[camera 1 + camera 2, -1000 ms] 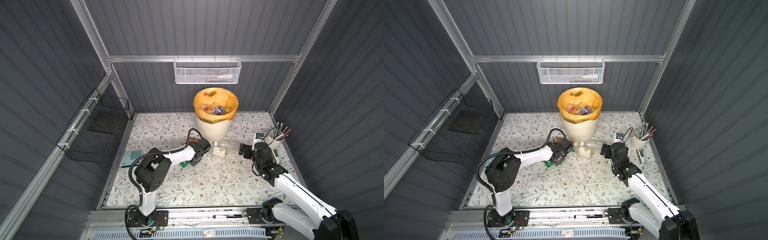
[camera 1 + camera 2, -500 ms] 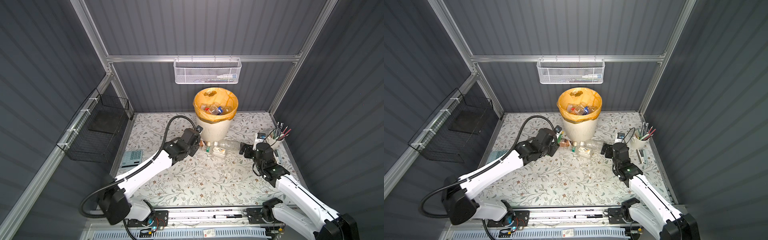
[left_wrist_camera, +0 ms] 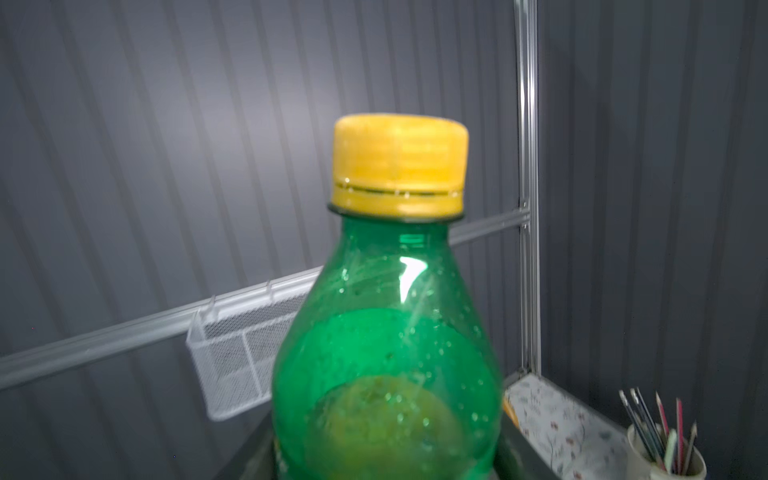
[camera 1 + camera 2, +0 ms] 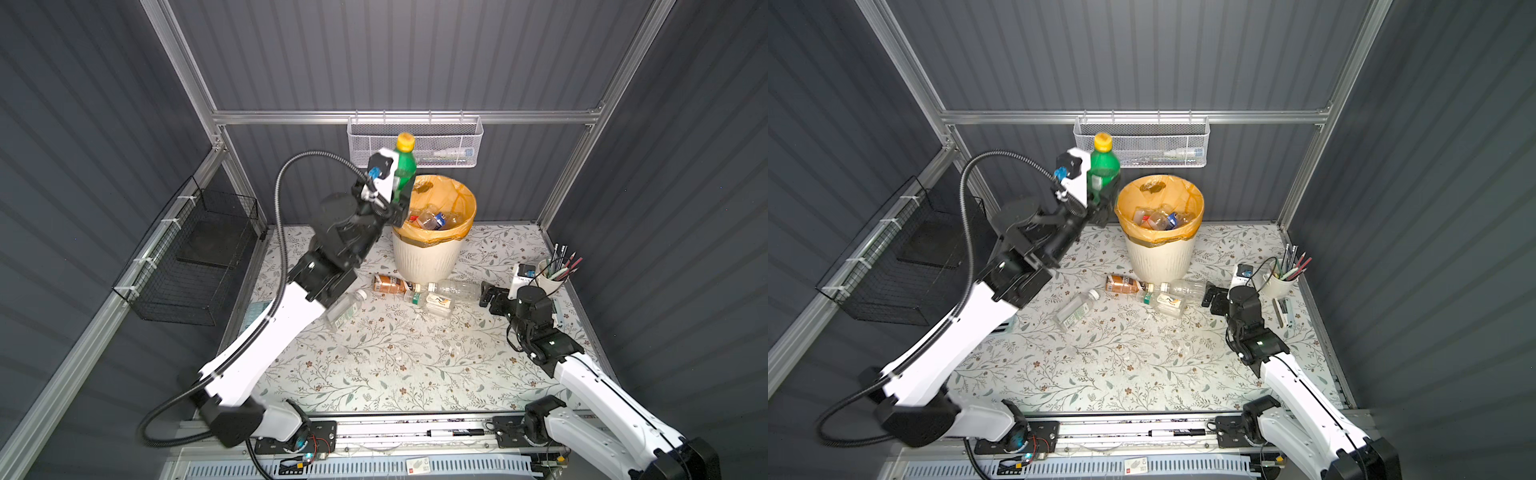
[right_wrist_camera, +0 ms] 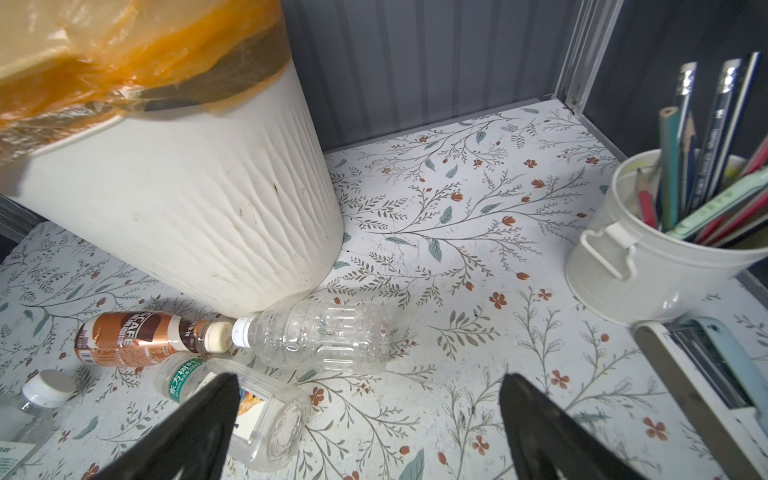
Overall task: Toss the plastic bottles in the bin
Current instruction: 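Lift the green bottle over the bin and open the left gripper, then withdraw the left gripper while the right gripper grasps the green-labelled tea bottle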
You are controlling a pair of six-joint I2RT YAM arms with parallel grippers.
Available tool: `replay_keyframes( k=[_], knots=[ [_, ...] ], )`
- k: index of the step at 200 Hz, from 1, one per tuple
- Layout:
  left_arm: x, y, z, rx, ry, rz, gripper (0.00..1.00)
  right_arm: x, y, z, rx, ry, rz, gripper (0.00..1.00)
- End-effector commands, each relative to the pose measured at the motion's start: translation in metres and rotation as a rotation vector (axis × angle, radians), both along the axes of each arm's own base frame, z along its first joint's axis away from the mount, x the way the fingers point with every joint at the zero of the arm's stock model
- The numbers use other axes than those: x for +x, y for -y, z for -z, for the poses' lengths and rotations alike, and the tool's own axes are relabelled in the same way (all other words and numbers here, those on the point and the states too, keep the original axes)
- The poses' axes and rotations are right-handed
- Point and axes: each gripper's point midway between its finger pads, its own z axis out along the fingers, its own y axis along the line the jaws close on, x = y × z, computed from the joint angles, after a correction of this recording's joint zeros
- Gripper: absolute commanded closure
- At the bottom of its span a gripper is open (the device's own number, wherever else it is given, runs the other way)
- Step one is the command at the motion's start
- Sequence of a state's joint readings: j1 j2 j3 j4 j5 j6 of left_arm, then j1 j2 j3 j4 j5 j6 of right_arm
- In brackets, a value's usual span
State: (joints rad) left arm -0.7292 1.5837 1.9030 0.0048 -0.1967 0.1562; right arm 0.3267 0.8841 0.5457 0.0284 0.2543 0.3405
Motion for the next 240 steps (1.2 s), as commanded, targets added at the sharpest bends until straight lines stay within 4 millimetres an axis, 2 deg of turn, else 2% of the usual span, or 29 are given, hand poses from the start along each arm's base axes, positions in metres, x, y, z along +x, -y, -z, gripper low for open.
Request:
replay_keyframes(
  k=[1,6,7,9,20,23,39,40,72,98,123,160,161,164,188,221,225,240],
  knots=[
    [0.054,0.064,0.07,0.055,-0.276,0.19,0.33,0.001,-0.006,-0.014,0.013,0.014,-0.037,0.01],
    [0.061,0.075,0.081,0.068,-0.321,0.215,0.26,0.0,-0.007,-0.014,0.006,0.008,-0.047,0.01],
    [0.06,0.076,0.079,0.063,-0.319,0.22,0.24,0.0,-0.007,-0.014,0.005,0.005,-0.048,0.01],
    [0.063,0.081,0.089,0.074,-0.349,0.232,0.2,-0.001,-0.007,-0.014,0.003,0.002,-0.049,0.01],
    [0.066,0.092,0.097,0.062,-0.396,0.272,0.02,-0.002,-0.006,-0.016,-0.011,-0.003,-0.054,0.01],
    [0.066,0.094,0.098,0.059,-0.397,0.279,0.01,-0.003,-0.006,-0.017,-0.015,-0.003,-0.052,0.01],
    [0.064,0.093,0.097,0.014,-0.359,0.283,0.0,-0.007,-0.002,-0.016,-0.026,0.002,-0.04,0.01],
    [0.062,0.091,0.091,0.003,-0.345,0.282,0.0,-0.007,-0.001,-0.016,-0.027,0.002,-0.038,0.01],
    [0.038,0.058,0.07,-0.085,-0.218,0.222,0.0,-0.009,0.002,-0.013,-0.026,-0.001,-0.025,0.01],
    [0.023,0.037,0.072,-0.064,-0.206,0.173,0.0,-0.007,-0.001,-0.01,-0.014,-0.011,-0.031,0.01],
    [0.011,0.017,0.086,-0.051,-0.221,0.126,0.0,-0.003,-0.005,-0.009,-0.004,-0.021,-0.041,0.01],
    [0.004,-0.024,0.126,-0.022,-0.274,-0.031,0.0,0.003,-0.011,-0.001,-0.012,-0.058,-0.065,0.01],
    [0.005,-0.025,0.135,-0.013,-0.287,-0.039,0.0,0.004,-0.011,0.0,-0.014,-0.061,-0.065,0.01],
    [0.004,-0.028,0.145,-0.005,-0.302,-0.058,0.0,0.004,-0.012,0.0,-0.014,-0.064,-0.069,0.01],
    [0.003,-0.057,0.185,0.02,-0.375,-0.17,0.0,0.01,-0.023,0.007,-0.03,-0.103,-0.124,0.01],
    [0.001,-0.096,0.253,0.045,-0.529,-0.306,0.0,0.016,-0.057,0.019,-0.134,-0.171,-0.266,0.01],
    [0.0,-0.101,0.262,0.047,-0.547,-0.323,0.0,0.017,-0.062,0.027,-0.16,-0.201,-0.284,0.01],
    [-0.003,-0.116,0.29,0.056,-0.603,-0.377,0.0,0.02,-0.082,0.037,-0.24,-0.248,-0.352,0.01]
  ],
)
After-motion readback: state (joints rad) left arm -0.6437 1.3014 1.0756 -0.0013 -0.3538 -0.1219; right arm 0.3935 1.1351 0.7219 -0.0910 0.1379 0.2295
